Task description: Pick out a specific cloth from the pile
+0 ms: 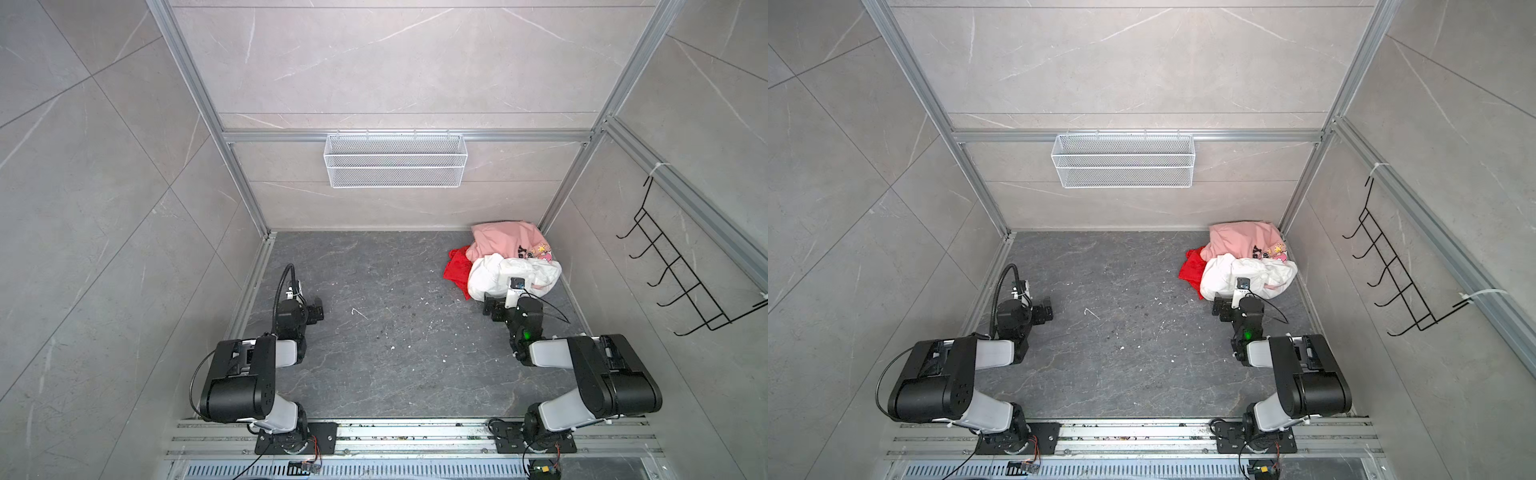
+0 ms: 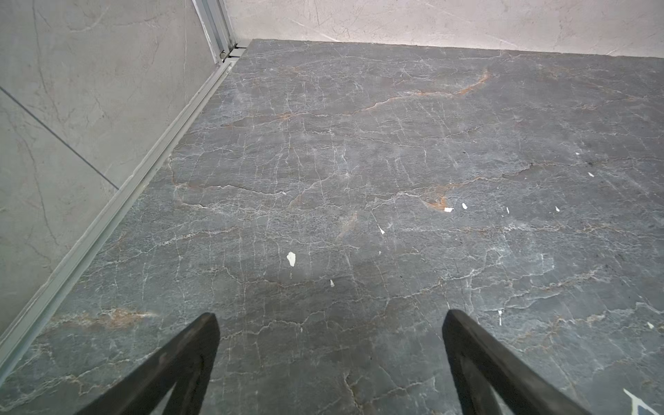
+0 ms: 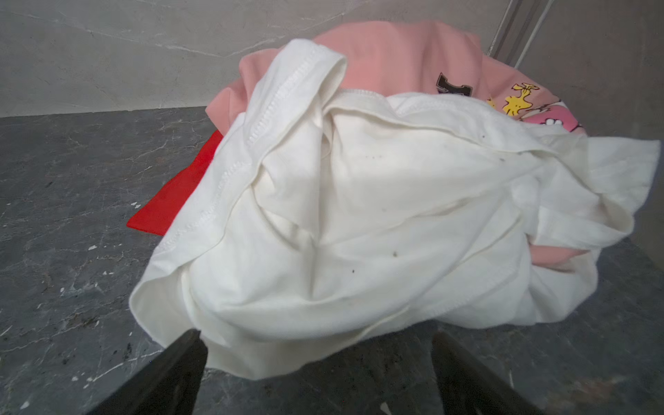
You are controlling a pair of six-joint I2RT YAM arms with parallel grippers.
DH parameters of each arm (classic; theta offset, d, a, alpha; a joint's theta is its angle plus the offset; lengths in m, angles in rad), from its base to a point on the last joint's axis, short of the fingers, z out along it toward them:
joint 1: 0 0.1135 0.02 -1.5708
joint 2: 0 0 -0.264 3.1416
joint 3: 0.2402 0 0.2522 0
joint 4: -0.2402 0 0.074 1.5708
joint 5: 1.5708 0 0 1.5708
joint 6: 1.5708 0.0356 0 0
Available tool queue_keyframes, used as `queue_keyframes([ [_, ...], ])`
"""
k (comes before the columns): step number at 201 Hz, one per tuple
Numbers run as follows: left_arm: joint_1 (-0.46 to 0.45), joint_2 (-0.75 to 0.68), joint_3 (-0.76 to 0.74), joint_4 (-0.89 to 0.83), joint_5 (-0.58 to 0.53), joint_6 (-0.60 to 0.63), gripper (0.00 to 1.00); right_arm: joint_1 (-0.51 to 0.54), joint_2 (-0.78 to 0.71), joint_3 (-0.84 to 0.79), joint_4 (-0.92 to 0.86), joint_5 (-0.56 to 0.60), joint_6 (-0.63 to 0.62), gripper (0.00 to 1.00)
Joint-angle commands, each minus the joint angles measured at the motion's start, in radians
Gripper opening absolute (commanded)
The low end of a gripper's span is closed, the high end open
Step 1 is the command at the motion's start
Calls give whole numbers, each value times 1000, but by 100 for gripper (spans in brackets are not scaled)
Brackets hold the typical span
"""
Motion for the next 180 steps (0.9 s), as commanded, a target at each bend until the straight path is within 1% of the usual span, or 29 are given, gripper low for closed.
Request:
queue_keyframes([
  [1, -1, -6, 1, 46, 0, -13, 100, -4, 0, 21, -5, -18, -8, 100],
  [48, -1, -8, 2, 46, 0, -13, 100, -4, -9, 11, 7, -15, -12, 100],
  [60, -1, -7, 0, 46, 0, -12, 100, -4, -9, 5, 17, 15, 4, 100],
  [70, -1, -6, 1, 46, 2, -13, 100, -5, -9, 9, 11, 18, 6, 100],
  [180, 0, -9, 2, 38, 4, -14, 100, -5, -7, 13, 5, 20, 3, 99],
])
